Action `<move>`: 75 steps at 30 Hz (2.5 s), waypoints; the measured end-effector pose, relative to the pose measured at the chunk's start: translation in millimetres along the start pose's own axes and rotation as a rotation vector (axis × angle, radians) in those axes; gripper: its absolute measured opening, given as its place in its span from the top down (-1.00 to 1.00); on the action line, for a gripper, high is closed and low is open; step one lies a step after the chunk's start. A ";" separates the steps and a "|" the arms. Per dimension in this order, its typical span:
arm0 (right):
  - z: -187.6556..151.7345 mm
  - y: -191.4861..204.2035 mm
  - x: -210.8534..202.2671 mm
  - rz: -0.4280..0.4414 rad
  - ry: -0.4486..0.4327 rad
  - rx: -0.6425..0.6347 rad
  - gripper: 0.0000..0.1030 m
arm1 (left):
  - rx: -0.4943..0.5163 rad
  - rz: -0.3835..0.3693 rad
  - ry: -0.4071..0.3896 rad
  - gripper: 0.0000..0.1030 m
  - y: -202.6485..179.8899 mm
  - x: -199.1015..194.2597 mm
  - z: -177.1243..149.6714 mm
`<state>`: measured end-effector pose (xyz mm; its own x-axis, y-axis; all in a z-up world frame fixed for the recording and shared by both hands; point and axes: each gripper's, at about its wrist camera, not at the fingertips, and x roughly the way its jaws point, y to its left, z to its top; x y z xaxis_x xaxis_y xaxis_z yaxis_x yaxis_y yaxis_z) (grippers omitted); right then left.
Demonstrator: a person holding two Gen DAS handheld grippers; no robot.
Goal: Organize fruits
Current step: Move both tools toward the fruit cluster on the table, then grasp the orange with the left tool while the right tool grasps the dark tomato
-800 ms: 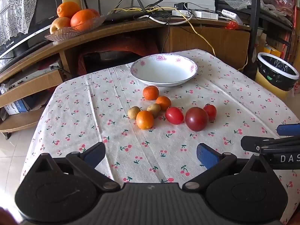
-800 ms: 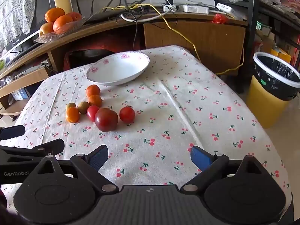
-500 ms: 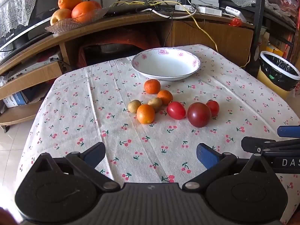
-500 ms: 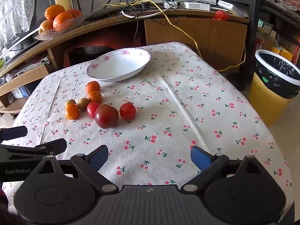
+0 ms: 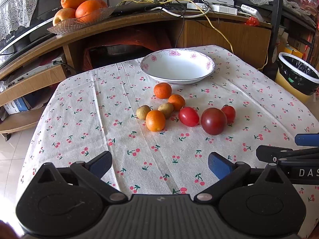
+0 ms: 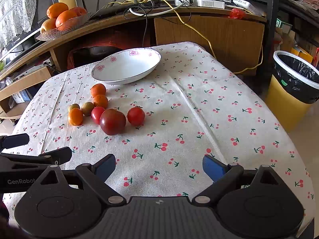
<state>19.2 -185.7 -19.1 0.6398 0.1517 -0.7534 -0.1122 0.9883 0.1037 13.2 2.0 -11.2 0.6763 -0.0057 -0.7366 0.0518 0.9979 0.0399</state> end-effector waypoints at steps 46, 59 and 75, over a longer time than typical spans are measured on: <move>51.6 38.3 71.5 0.270 0.128 -0.148 0.07 | 0.091 -0.111 0.054 -0.49 33.7 71.4 33.1; 59.9 33.3 80.0 0.291 0.120 -0.154 0.31 | 0.078 -0.178 0.058 0.01 30.0 78.8 42.1; 60.7 33.9 81.7 0.307 0.104 -0.172 0.26 | 0.087 -0.173 0.039 0.09 24.9 84.9 45.2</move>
<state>113.8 -138.7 -37.8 0.4770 0.4291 -0.7670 -0.4185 0.8783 0.2311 105.1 23.4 -42.3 0.6227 -0.1729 -0.7631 0.2294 0.9728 -0.0332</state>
